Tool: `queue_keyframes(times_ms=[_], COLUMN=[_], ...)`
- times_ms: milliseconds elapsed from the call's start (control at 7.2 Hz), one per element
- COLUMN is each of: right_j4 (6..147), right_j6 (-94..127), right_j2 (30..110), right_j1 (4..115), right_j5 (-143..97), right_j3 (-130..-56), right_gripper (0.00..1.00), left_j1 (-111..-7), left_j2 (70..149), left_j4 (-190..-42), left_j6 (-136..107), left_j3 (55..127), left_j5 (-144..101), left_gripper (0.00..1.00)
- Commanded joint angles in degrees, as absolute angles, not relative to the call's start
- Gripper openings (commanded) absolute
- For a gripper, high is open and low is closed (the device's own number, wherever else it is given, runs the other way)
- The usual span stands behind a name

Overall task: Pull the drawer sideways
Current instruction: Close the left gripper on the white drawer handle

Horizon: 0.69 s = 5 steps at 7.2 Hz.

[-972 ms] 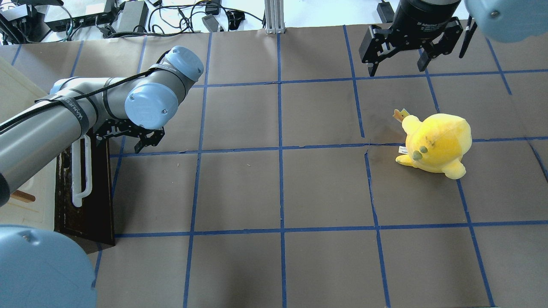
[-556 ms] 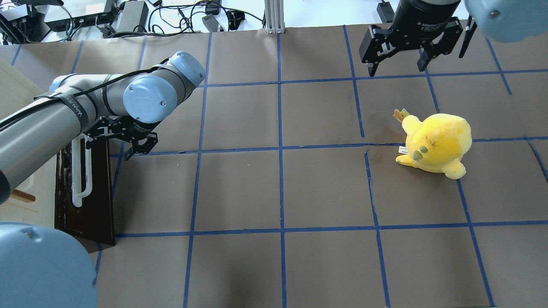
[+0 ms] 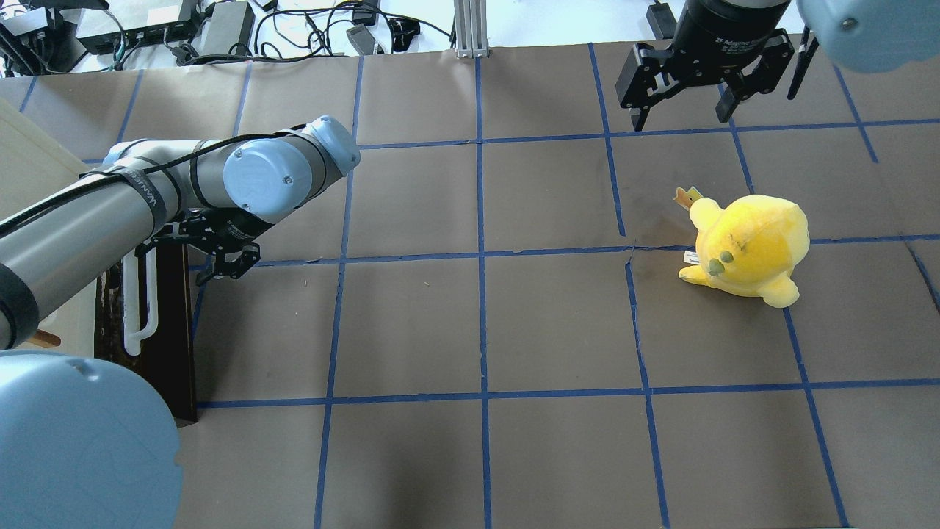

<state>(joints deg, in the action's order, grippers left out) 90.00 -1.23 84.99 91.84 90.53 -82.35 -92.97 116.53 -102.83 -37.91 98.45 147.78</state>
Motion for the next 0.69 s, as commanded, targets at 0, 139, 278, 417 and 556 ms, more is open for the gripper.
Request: queue_keyframes(times_ms=[0, 139, 278, 417, 556], right_j4=[90.0, 90.0, 90.0, 90.0, 90.0], right_j6=[-1.23, -1.23, -1.23, -1.23, -1.23], right_j2=[84.99, 84.99, 84.99, 84.99, 84.99], right_j1=[91.85, 91.85, 91.85, 91.85, 91.85], right_j5=[90.53, 90.53, 90.53, 90.53, 90.53], right_j3=[-82.35, -82.35, -82.35, -82.35, -82.35], right_gripper=[1.0, 1.0, 1.0, 1.0, 1.0], left_j1=[-90.8, -90.79, -90.79, -90.7, -90.79], left_j2=[115.5, 115.31, 116.18, 116.71, 117.15], left_j4=[-105.01, -106.68, -108.27, -108.19, -108.11], left_j6=[-38.23, -40.41, -43.65, -43.94, -44.64], left_j3=[98.27, 98.78, 98.7, 97.83, 97.39], left_j5=[151.5, 152.57, 152.58, 152.58, 152.58], left_gripper=[0.99, 0.98, 0.98, 0.98, 0.97])
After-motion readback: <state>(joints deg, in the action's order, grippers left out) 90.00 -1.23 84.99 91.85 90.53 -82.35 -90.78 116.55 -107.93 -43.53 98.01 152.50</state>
